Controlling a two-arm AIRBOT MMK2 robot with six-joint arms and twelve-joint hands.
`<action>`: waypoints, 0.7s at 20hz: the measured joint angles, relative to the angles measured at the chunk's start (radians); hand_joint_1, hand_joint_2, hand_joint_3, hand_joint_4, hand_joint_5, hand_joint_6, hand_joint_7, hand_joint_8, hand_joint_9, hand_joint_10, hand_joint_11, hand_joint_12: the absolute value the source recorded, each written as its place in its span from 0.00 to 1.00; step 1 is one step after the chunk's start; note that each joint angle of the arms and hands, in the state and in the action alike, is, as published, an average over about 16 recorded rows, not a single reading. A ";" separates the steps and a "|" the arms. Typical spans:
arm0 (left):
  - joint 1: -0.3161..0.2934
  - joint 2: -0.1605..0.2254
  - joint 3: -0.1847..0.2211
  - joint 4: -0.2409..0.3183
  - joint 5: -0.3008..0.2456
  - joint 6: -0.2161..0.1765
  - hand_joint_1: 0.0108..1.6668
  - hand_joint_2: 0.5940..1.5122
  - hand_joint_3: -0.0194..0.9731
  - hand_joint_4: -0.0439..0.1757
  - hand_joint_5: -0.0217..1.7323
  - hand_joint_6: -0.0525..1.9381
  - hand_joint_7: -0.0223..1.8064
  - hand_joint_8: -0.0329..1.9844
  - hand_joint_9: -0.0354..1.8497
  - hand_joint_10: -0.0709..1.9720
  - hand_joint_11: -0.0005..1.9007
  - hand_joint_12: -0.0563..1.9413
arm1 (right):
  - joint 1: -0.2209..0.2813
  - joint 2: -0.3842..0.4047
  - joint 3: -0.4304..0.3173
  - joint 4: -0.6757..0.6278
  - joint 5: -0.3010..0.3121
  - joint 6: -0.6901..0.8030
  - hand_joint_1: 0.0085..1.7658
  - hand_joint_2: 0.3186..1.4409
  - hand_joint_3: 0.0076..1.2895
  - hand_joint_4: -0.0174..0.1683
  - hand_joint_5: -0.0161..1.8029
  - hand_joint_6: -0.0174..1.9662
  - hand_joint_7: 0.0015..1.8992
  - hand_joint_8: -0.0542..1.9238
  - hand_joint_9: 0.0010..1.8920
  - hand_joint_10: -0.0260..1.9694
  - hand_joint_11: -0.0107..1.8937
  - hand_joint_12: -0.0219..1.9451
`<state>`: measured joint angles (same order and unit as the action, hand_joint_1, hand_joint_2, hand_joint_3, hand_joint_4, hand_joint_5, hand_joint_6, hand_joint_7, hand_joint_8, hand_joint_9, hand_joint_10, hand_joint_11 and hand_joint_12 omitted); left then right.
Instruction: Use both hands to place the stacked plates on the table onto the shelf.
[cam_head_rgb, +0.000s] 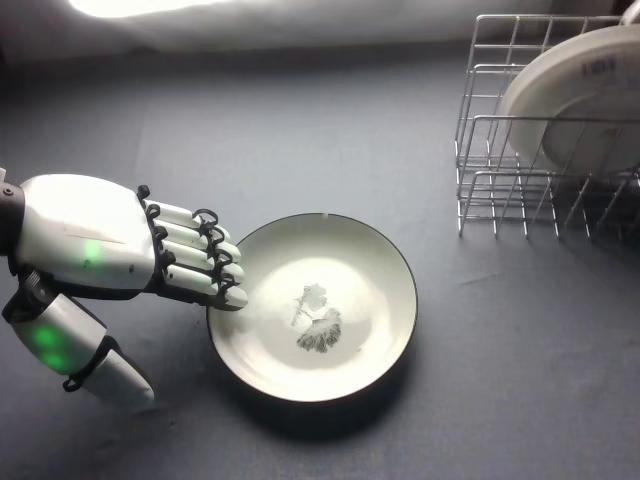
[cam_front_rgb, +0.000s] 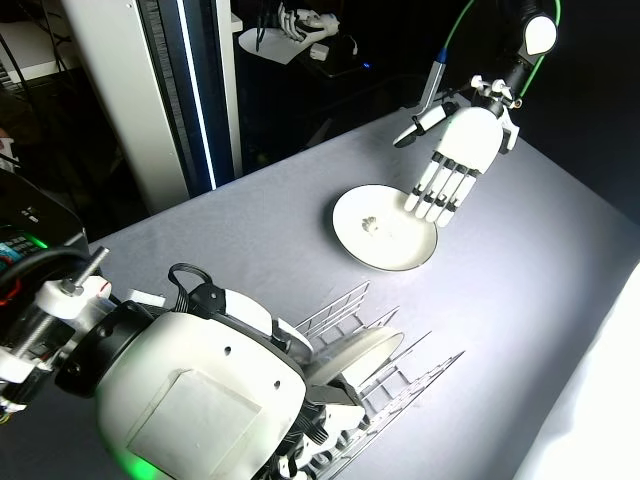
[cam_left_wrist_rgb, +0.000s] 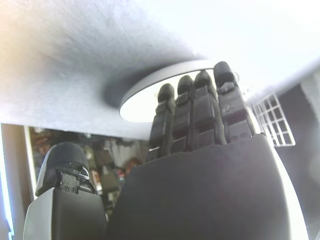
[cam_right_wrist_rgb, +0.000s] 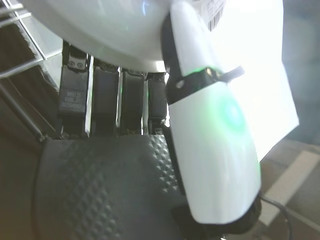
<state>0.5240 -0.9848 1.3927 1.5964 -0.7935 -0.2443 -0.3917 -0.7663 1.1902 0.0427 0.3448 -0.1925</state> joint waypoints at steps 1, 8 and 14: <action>0.003 -0.002 0.000 -0.001 0.004 0.000 0.00 0.56 0.01 0.21 0.09 0.03 0.07 0.02 0.05 0.03 0.01 0.11 | 0.008 0.000 -0.005 -0.010 0.002 0.000 0.69 0.69 0.00 0.06 0.40 0.26 0.42 0.23 0.43 0.13 0.30 0.46; 0.029 -0.008 -0.003 0.000 0.029 0.000 0.00 0.55 0.01 0.21 0.09 0.03 0.07 0.02 0.04 0.03 0.01 0.12 | 0.067 0.002 -0.074 -0.176 0.021 -0.001 0.63 0.63 0.00 0.07 0.28 0.03 0.27 0.03 0.27 0.02 0.14 0.40; 0.070 -0.007 -0.011 -0.006 0.048 0.000 0.00 0.55 0.01 0.20 0.09 0.02 0.06 0.01 0.04 0.02 0.01 0.14 | 0.100 0.001 -0.155 -0.433 0.042 0.000 0.59 0.53 0.00 0.08 0.13 0.02 0.13 0.03 0.13 0.01 0.05 0.25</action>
<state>0.5944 -0.9922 1.3814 1.5900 -0.7459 -0.2439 -0.2922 -0.7655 1.0354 -0.3904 0.3873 -0.1923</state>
